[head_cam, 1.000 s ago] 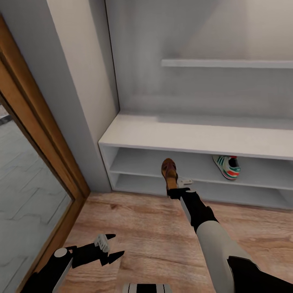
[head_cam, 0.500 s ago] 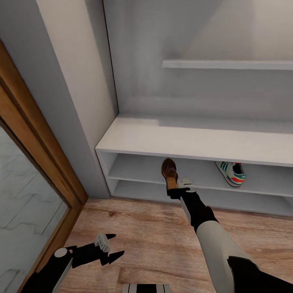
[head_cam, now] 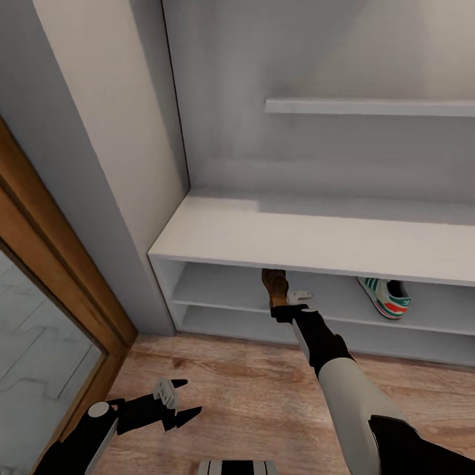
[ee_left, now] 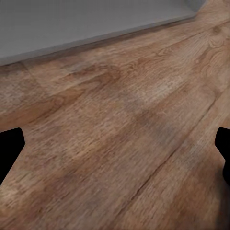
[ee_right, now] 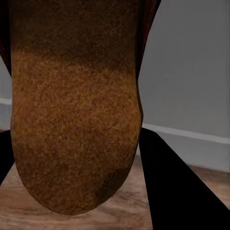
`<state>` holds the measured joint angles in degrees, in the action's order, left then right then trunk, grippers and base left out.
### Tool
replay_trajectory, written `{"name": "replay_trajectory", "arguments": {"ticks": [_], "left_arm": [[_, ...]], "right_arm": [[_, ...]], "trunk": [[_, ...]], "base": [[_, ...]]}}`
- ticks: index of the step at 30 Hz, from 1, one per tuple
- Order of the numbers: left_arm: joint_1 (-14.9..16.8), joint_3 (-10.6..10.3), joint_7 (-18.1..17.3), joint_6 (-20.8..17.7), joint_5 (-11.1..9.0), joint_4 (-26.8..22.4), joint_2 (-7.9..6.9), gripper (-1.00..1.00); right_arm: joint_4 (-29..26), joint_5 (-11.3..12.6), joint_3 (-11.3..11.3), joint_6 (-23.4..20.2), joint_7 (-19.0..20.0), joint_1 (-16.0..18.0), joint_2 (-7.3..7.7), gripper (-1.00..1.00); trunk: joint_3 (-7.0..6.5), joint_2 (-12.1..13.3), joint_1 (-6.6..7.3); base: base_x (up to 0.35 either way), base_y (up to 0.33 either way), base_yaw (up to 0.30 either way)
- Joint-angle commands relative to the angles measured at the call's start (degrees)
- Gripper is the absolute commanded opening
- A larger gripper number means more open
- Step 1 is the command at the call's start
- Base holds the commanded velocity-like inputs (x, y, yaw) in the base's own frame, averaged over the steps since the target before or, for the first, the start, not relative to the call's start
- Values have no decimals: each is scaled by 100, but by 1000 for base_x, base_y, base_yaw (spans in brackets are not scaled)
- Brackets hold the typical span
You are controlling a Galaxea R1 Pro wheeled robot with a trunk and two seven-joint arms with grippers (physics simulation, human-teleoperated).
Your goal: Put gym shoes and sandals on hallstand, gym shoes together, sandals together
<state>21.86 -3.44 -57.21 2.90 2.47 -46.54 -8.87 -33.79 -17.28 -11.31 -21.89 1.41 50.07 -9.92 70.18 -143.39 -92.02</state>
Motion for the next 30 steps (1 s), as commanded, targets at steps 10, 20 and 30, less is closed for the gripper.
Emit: {"name": "replay_trajectory", "arguments": {"ticks": [10, 20, 30], "left_arm": [[2, -7, -10, 29, 25, -13, -6, 100], [2, -7, -9, 28, 30, -13, -4, 100], [2, -7, -2, 27, 34, -13, -1, 100]], "right_arm": [[-14, -21, -29, -26, 0, 2, -8, -100], [3, -21, -29, -26, 0, 2, -8, -100], [10, -21, -26, -26, 0, 2, -8, -100]], "trunk": [[5, -2, 1], [5, -2, 1], [5, -2, 1]], "base": [[169, 0, 0], [60, 0, 0], [54, 0, 0]]}}
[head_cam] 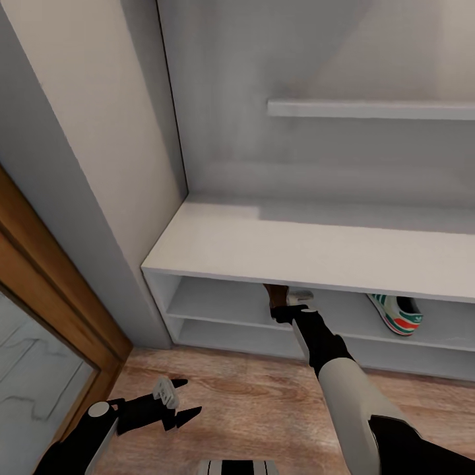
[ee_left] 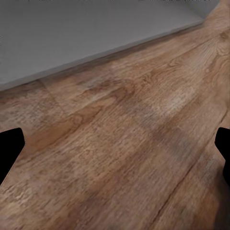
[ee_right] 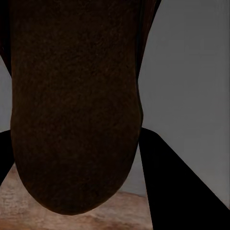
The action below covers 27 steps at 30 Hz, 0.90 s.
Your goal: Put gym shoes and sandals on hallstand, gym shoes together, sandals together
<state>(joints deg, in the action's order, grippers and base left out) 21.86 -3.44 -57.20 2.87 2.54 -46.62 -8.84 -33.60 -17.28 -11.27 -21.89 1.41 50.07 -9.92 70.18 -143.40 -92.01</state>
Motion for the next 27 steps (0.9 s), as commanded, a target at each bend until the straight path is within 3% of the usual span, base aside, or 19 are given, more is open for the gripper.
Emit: {"name": "replay_trajectory", "arguments": {"ticks": [1, 9, 10, 18, 27], "left_arm": [[2, -7, -3, 30, 27, -5, -3, 100], [2, -7, -6, 38, 19, -5, -8, 100], [2, -7, -8, 38, 19, -5, -8, 100], [2, -7, -10, 38, 15, -5, -11, 100], [2, -7, -10, 38, 13, -8, -12, 100]], "right_arm": [[-9, -21, -28, -26, 0, 2, -8, -100], [-7, -21, -25, -25, 0, 2, -8, -100], [-7, -21, -27, -26, 0, 2, -8, 100], [-15, -21, -30, -19, 0, 2, -8, 100], [-14, -21, -33, -19, 0, 2, -8, 100]], "trunk": [[5, -2, 0], [5, -2, 0], [5, -2, 0], [5, -2, 0], [5, -2, 0]], "base": [[48, 0, 0], [10, 0, 0], [1, 0, 0], [-25, 0, 0], [-236, 0, 0]]}}
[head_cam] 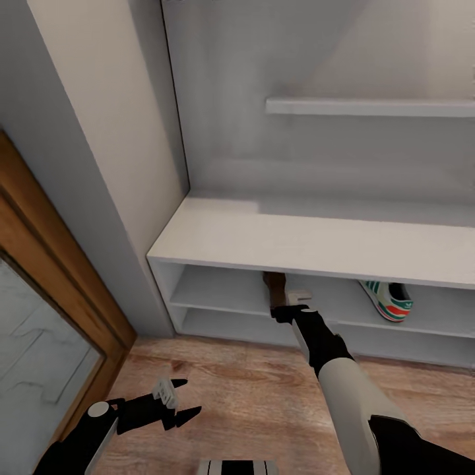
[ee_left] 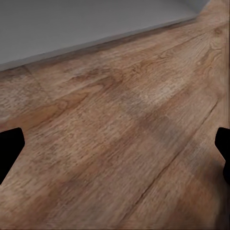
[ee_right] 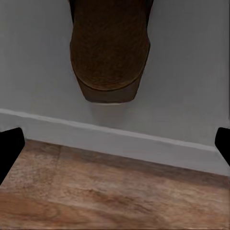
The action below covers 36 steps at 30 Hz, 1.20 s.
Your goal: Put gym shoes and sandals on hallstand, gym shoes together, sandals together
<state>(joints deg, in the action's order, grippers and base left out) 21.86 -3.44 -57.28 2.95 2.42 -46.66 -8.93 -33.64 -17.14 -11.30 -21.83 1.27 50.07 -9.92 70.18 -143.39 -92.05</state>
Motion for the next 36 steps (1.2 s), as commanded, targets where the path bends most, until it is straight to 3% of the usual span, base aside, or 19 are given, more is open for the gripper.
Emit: {"name": "replay_trajectory", "arguments": {"ticks": [1, 32, 36], "left_arm": [[2, -8, -2, 30, 27, -5, -4, 100], [14, 14, 4, 39, 23, -16, -40, 100], [38, 277, 13, 27, 38, -18, -66, 100]], "right_arm": [[-9, -35, -30, -24, 13, 2, -8, 100], [16, -42, -14, -3, 22, -23, -8, 100], [13, -45, -21, 7, 22, -26, -8, 100]], "trunk": [[4, -2, 4], [4, -2, 4], [-11, -2, 4]], "base": [[-317, 0, 0], [-332, -46, 0], [-232, 0, -164]]}}
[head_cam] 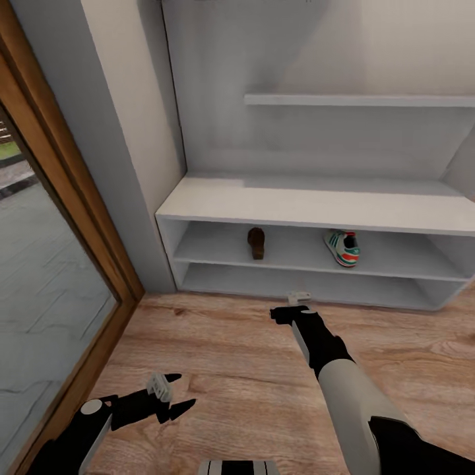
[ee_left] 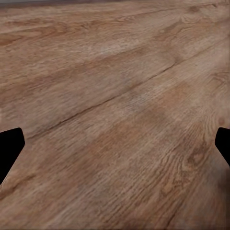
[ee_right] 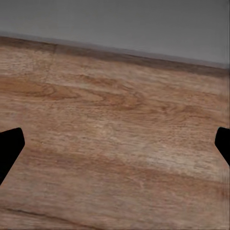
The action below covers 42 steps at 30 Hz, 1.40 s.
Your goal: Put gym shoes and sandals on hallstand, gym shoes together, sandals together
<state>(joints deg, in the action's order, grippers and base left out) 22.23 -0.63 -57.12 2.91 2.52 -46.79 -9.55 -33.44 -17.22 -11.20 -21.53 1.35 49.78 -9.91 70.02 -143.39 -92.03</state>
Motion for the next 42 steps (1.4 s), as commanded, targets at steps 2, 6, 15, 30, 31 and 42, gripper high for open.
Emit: {"name": "replay_trajectory", "arguments": {"ticks": [2, 6, 15, 30, 31, 42], "left_arm": [[13, 132, 3, 26, 48, -6, -10, 100], [15, 212, 6, 31, 61, -6, -15, 100], [2, 453, 12, 28, 73, 4, -37, 100], [-56, 729, 190, 48, 81, 3, -68, 100], [-59, 731, 222, 49, 81, 3, -69, 100], [-127, 704, 806, 103, 215, 65, -58, 100]], "right_arm": [[-6, -40, -31, -9, 28, -21, -9, 100], [-5, -37, -25, 36, 48, -123, 104, 100], [25, -36, -25, 434, 59, -491, 329, 100], [42, -30, -30, 1546, 75, -1447, 800, 100], [43, -31, -30, 1628, 77, -1508, 829, 100], [41, -17, -38, 2754, 909, -2413, 1388, 100]], "trunk": [[-5, -2, 2], [-23, -2, 2], [-37, -2, 2], [-24, -2, 2], [-22, -2, 2], [10, -2, 2]], "base": [[-47, 0, -212], [-22, 0, -233], [-4, 0, -261], [0, 0, -271], [0, 0, -272], [0, 0, -272]]}}
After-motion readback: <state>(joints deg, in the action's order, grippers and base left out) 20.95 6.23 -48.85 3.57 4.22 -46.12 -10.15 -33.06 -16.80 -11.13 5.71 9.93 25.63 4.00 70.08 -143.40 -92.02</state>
